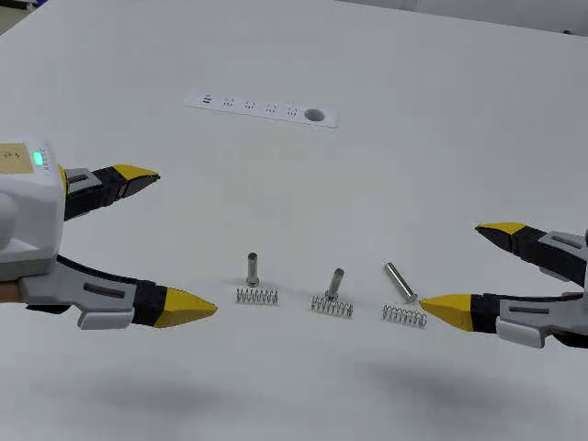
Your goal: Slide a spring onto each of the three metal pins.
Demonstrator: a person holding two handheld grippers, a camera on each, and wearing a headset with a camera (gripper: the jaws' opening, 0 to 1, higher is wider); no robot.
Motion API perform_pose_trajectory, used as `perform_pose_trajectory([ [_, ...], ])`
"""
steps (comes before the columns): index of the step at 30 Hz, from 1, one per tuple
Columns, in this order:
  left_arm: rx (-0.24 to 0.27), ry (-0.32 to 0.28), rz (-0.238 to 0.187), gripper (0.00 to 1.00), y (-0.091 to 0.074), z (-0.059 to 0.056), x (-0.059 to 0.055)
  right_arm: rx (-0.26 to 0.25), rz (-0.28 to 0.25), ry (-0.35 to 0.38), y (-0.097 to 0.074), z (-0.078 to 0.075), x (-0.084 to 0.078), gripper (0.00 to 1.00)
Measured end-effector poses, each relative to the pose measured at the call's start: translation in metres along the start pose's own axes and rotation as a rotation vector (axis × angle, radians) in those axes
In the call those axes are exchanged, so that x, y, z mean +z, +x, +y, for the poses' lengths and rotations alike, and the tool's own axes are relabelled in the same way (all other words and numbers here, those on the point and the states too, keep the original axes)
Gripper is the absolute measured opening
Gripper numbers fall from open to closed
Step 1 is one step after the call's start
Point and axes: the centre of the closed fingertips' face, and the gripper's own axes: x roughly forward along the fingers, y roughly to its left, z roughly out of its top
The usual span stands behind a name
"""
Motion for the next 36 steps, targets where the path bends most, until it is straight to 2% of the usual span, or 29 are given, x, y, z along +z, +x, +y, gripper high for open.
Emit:
perform_pose_trajectory([
  [5,0.002,-0.016,-0.009,1.0,0.002,-0.001,-0.001,-0.003,0.03,0.025,0.008,-0.005,-0.006,0.72],
  [11,-0.012,-0.025,0.0,1.0,0.005,-0.003,-0.006,-0.007,0.058,0.013,0.021,-0.009,-0.01,0.67],
  [13,-0.013,-0.035,-0.011,1.0,0.006,-0.004,-0.005,-0.009,0.071,0.017,0.025,-0.011,-0.012,0.64],
  [15,-0.013,-0.043,-0.023,1.0,0.006,-0.003,-0.004,-0.01,0.068,0.036,0.028,-0.012,-0.011,0.61],
  [19,-0.007,-0.046,-0.021,1.0,0.006,-0.001,-0.005,-0.022,0.067,0.048,0.035,-0.016,-0.012,0.57],
  [22,0.001,-0.047,-0.028,1.0,0.005,0.001,-0.005,-0.027,0.083,0.056,0.041,-0.019,-0.017,0.54],
  [24,0.017,-0.035,-0.027,1.0,0.004,0.003,-0.005,-0.028,0.106,0.057,0.046,-0.02,-0.023,0.5],
  [31,0.015,-0.045,-0.015,1.0,0.006,0.001,-0.009,-0.013,0.192,0.092,0.068,-0.021,-0.045,0.38],
  [36,0.015,-0.055,-0.012,1.0,0.006,-0.001,-0.01,-0.028,0.238,0.13,0.081,-0.025,-0.057,0.31],
])
